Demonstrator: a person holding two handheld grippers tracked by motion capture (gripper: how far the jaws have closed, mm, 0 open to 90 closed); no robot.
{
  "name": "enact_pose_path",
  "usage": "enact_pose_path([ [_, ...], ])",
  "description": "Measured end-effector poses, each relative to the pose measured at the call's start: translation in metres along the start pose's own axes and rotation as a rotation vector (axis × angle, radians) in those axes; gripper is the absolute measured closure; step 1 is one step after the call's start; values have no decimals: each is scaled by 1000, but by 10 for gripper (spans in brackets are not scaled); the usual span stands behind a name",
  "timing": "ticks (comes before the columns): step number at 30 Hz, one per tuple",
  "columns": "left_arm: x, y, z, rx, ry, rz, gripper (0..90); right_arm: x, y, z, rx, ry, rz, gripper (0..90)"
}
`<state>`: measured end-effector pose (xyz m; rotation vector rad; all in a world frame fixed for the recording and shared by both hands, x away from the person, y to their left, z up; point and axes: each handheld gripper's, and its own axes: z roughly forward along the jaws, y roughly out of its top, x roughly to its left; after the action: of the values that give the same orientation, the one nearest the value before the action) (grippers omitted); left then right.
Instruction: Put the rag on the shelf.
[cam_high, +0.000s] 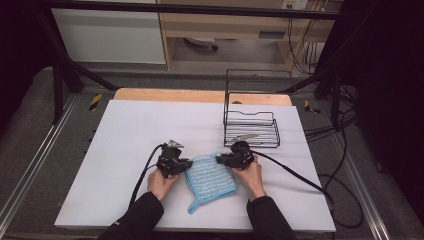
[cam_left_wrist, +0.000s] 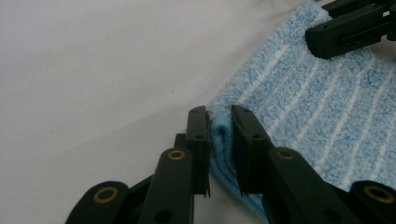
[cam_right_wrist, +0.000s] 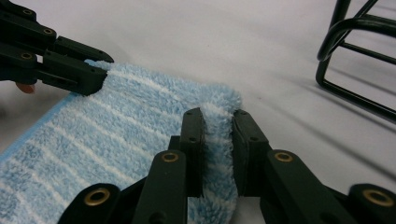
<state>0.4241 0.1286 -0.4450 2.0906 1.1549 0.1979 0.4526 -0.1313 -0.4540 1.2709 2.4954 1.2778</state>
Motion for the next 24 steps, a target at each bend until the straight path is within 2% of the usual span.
enact_pose_path([
  [3,0,0,0,-3,-3,-1,782,0,1,-1,1,3,10,798],
  [11,5,1,-5,-19,-33,-40,796,3,0,-5,-22,-9,31,811],
  [19,0,4,-17,-83,-40,-32,798,12,-1,-17,-79,-49,21,812],
  [24,-4,8,-27,-125,-48,-23,798,21,0,-31,-148,-57,13,812],
])
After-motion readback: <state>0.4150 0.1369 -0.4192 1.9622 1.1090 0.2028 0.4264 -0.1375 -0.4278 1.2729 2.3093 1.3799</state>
